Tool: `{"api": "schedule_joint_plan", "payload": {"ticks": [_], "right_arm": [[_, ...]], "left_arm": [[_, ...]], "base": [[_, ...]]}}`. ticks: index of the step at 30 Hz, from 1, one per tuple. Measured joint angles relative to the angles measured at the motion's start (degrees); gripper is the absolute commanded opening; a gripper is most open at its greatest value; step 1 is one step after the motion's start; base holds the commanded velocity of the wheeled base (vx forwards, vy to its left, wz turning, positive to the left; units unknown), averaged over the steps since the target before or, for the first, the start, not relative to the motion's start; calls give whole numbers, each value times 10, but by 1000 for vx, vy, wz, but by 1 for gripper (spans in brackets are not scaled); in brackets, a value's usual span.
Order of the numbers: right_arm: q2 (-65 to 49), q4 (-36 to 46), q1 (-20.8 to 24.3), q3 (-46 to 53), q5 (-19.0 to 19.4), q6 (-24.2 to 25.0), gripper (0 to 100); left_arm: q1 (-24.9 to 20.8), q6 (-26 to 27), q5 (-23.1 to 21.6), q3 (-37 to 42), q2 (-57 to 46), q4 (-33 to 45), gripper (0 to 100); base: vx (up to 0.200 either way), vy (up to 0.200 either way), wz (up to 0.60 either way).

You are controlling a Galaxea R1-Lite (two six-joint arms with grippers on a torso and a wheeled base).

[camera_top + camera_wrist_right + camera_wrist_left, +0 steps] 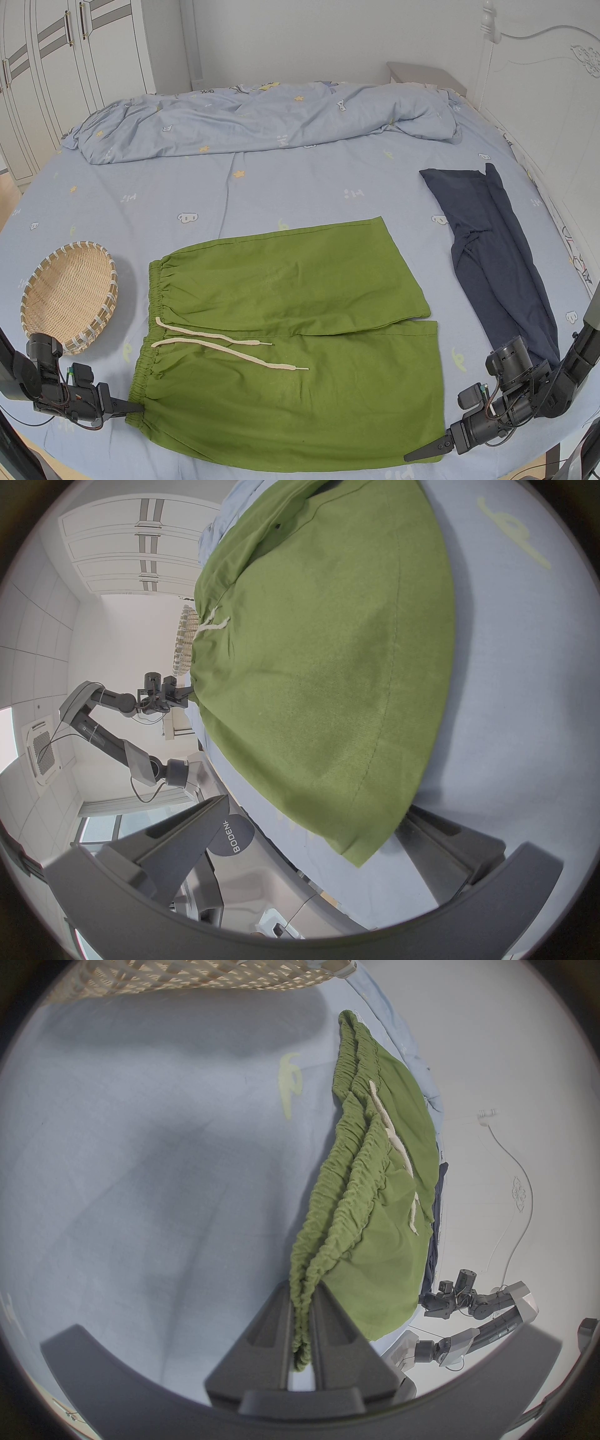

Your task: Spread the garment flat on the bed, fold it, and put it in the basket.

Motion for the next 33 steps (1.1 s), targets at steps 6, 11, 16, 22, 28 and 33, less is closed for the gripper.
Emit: {"api": "schedule_joint_plan", "payload": {"ticks": [6,11,16,22,28,33], "right_arm": [[12,-11,2,2,1,1,0],[16,-20,1,9,-2,2,0],[19,-19,-1,20,-4,-3,0],[18,-21,-12,39,-6,-6,0],[-10,-20,-14,76,-6,-6,0],[-31,-18,-2,87,-8,-2,0]], "left_arm": [[0,0,0,0,0,0,0],[0,0,0,0,0,0,0],[1,0,0,0,0,-1,0],[1,0,0,0,0,0,0],[3,24,-1,2,-4,27,0],[3,37,-2,0,-11,44,0]], "base": [[0,0,0],[0,0,0],[0,0,0],[0,0,0],[0,0,0],[0,0,0]]}}
